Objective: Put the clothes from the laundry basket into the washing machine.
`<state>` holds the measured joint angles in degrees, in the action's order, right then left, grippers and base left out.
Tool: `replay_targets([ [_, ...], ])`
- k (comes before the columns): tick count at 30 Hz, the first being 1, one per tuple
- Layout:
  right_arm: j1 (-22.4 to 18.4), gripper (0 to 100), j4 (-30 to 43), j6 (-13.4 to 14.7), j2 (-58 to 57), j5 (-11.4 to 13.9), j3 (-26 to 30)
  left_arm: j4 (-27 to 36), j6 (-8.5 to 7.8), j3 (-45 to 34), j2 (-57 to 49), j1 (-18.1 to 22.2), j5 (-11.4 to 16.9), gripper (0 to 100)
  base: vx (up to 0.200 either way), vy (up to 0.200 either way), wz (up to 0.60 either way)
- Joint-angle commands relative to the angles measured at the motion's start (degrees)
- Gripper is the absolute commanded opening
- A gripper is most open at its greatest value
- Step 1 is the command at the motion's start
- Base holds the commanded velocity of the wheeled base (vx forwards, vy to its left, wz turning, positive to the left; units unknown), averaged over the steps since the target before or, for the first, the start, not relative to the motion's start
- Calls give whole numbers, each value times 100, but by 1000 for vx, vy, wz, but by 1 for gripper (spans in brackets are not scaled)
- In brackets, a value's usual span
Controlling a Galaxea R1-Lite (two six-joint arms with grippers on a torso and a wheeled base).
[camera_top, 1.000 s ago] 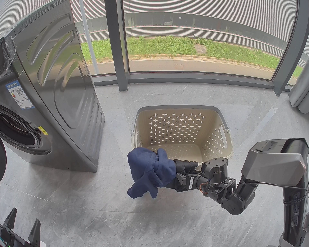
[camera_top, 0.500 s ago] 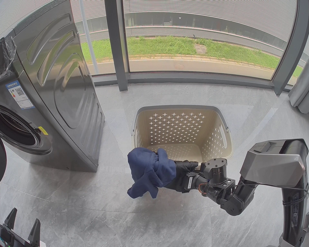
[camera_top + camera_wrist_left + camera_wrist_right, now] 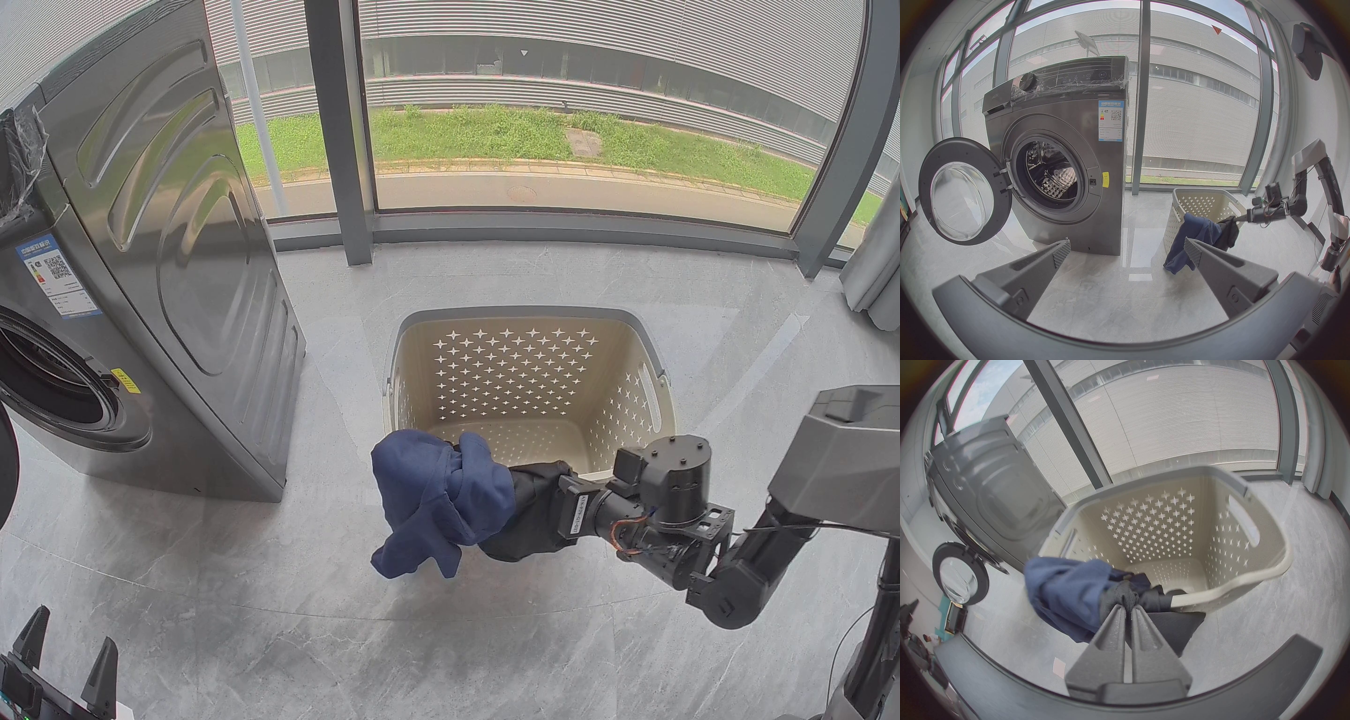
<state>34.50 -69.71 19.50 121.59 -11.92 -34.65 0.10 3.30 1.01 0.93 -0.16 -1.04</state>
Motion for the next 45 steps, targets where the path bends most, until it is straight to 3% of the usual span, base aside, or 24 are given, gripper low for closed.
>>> replay_targets([
  [1,136,0,1,-17,-1559,-144,529,-1,4,-92,-75,-2,-2,100,0,0,0],
  [8,154,0,80,-52,-2667,-91,907,8,4,-92,-75,-11,-2,100,0,0,0],
  [12,408,0,115,-105,-3080,-47,1004,8,4,-92,-75,-2,-2,100,0,0,0],
  [23,426,0,185,-78,-3018,67,1083,8,4,-92,-75,-2,-2,100,0,0,0],
  [31,57,0,1,-17,-1638,181,758,8,4,-92,-75,-2,-2,100,0,0,0],
  [36,-189,0,-570,-105,-953,428,617,8,4,-92,-75,-2,-2,100,0,0,0],
  [45,-303,0,-676,-289,-39,436,582,8,4,-92,-75,-2,-2,100,0,0,0],
])
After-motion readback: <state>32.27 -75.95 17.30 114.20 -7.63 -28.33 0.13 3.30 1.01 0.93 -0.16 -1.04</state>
